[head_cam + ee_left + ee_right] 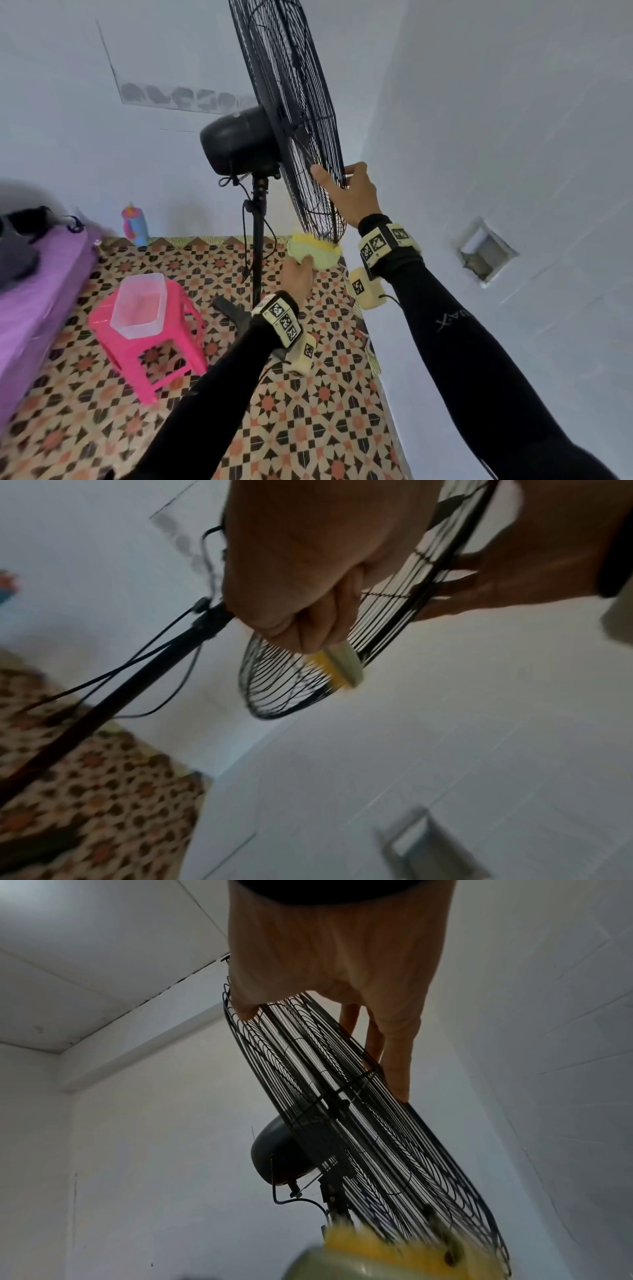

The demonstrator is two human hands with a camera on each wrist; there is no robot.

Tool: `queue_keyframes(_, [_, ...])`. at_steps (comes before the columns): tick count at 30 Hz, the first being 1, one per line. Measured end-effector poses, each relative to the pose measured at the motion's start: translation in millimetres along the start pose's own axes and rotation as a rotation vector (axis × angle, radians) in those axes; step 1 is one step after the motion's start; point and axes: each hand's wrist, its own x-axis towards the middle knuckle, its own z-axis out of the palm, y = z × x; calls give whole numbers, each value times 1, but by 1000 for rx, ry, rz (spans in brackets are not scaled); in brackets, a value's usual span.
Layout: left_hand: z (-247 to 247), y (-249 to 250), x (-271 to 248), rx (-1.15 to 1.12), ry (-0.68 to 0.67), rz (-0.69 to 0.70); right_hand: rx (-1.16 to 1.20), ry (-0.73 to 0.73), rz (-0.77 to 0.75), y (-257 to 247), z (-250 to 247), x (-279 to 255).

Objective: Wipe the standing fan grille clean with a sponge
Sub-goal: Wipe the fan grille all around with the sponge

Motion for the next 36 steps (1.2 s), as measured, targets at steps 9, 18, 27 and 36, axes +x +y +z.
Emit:
queue_keyframes(9, [-13, 46, -29, -9, 31, 410, -40, 22, -1, 2, -4, 13])
queue_keyframes(18, [-27, 32, -31, 902, 171, 834, -9, -3, 11, -1, -5, 5])
queue_keyframes(27, [0, -25, 10, 906, 18, 673, -32, 50, 10, 1, 0, 8])
queue_keyframes(36, [-15, -22, 13, 672, 158, 843, -58, 51, -16, 4, -1, 16])
